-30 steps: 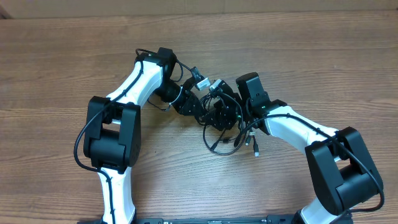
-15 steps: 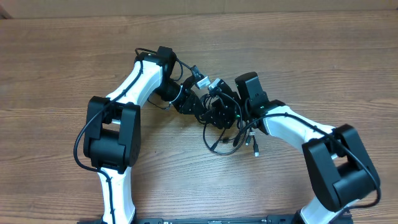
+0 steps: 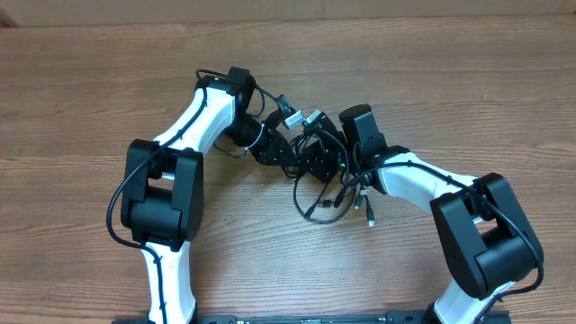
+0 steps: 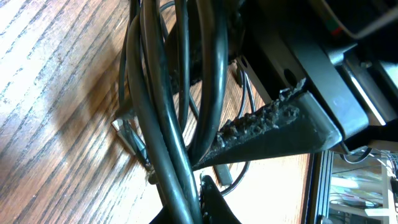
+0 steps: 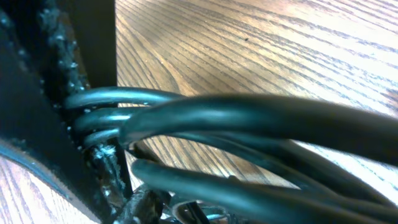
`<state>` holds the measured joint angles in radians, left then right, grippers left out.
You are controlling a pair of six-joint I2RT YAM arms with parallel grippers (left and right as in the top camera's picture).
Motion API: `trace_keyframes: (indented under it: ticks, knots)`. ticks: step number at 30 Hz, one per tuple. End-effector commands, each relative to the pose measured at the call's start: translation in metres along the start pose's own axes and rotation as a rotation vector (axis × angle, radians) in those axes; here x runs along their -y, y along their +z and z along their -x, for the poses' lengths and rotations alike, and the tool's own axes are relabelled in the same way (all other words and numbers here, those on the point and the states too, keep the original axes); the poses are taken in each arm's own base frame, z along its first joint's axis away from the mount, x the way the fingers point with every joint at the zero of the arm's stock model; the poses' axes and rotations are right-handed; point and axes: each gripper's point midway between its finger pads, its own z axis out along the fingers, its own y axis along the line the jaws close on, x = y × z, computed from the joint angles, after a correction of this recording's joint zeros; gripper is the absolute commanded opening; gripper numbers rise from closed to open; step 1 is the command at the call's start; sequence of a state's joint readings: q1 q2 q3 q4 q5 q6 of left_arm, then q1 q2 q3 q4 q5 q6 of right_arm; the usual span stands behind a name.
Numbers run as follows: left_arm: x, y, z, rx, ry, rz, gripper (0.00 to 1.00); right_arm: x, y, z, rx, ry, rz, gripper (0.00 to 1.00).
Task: Untangle cables
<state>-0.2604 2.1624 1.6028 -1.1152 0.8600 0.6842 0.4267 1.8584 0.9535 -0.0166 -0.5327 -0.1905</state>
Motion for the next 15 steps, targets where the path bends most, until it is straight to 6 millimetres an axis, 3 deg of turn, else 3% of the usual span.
trace_keyframes:
  ticks: [1, 7, 15]
  knots:
    - [0.002, -0.001, 0.006, 0.018, 0.019, -0.016, 0.07, -0.004, 0.001, 0.001, 0.005, 0.055, 0.027, 0.21]
    - [0.0, -0.001, 0.005, 0.017, 0.011, -0.011, 0.1, -0.004, 0.0, 0.001, 0.004, 0.113, 0.026, 0.04]
    - [-0.018, -0.017, 0.005, 0.058, -0.071, 0.028, 0.09, -0.011, -0.007, 0.009, 0.023, 0.276, 0.089, 0.04]
